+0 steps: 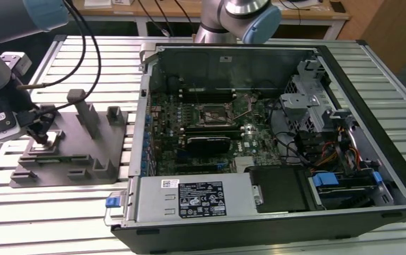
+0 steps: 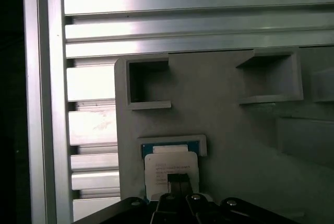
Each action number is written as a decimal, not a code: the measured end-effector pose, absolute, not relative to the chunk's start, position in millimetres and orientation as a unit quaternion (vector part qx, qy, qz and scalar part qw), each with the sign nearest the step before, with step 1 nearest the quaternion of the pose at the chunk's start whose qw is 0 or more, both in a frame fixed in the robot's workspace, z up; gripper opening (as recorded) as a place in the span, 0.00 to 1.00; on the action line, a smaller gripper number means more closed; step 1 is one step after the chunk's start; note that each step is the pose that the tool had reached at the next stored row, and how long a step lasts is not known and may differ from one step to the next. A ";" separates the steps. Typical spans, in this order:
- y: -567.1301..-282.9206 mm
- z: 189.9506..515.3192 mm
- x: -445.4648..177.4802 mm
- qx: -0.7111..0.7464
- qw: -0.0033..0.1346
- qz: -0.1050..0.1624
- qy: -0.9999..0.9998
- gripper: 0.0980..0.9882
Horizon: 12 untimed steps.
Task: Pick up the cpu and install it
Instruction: 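Pick up the cpu and move it towards the insertion slot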
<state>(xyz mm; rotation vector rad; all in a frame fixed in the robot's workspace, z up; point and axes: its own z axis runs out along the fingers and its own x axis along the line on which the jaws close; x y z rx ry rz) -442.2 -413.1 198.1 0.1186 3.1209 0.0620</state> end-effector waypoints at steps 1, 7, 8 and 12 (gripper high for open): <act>-413.1 197.3 -442.9 0.038 0.009 0.020 0.999 0.01; -413.1 195.4 -444.9 0.038 0.009 0.019 0.999 0.01; -413.1 195.4 -445.0 0.038 0.009 0.019 0.999 0.01; -413.1 195.3 -445.2 0.038 0.009 0.019 0.999 0.02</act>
